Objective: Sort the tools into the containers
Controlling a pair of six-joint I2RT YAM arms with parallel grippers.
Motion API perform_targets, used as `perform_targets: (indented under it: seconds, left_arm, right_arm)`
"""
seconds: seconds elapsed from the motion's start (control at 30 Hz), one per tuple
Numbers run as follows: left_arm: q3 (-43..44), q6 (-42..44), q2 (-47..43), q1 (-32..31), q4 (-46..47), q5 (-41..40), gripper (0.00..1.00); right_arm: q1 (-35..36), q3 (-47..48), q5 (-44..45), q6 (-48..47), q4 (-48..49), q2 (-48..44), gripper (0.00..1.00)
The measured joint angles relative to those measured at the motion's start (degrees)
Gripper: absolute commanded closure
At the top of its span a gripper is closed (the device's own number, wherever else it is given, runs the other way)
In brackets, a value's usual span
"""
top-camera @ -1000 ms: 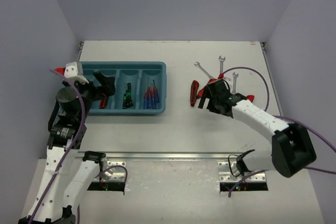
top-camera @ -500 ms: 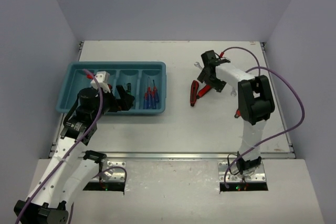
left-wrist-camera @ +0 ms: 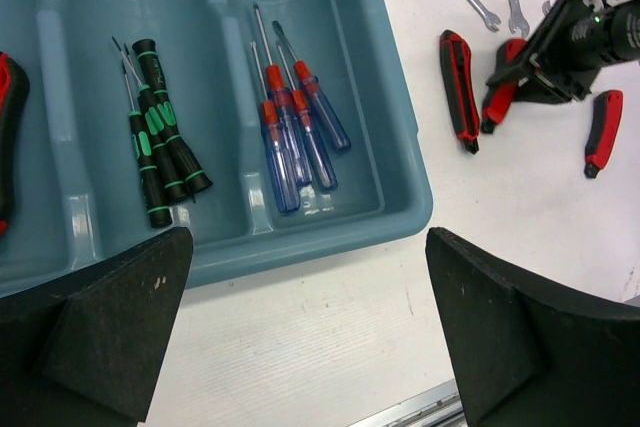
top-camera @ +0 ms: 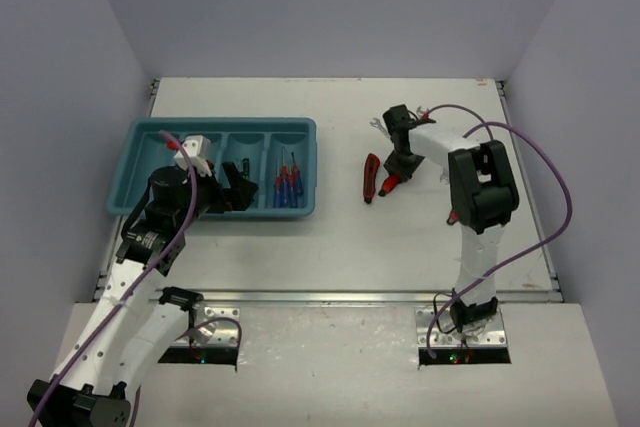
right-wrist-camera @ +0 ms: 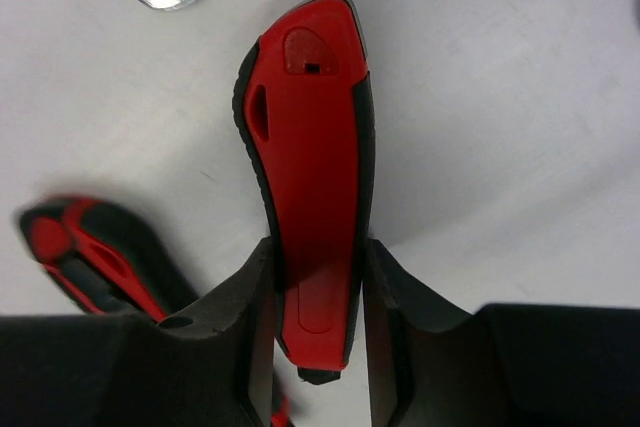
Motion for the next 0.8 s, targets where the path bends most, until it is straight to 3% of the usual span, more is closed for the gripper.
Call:
perform_targets:
  seconds: [0.2, 0.4, 0.53, 0.8]
  left_arm:
    - [0.0, -0.1, 0.3, 0.0, 0.0, -0.3, 0.00]
    - [-0.9, -8.3, 1.1, -0.1, 4.0, 2.4, 0.00]
    - [-3.6, -17.6, 3.2, -2.6, 12.7, 5.4, 0.00]
    - [-4.2, -27.5, 10.7, -19.4, 27.2, -0.3, 0.00]
  right_arm:
    - [0.1, -19.6, -3.4, -2.2, 5.1, -18.4, 1.00]
    - [6.7, -38.6, -15.6, -16.4, 23.3, -49.0, 1.00]
    - [13.5, -39.1, -26.2, -23.7, 30.8, -52.3, 1.00]
    - [18.1, -43.1, -40.7, -26.1, 40.5, -55.9, 1.00]
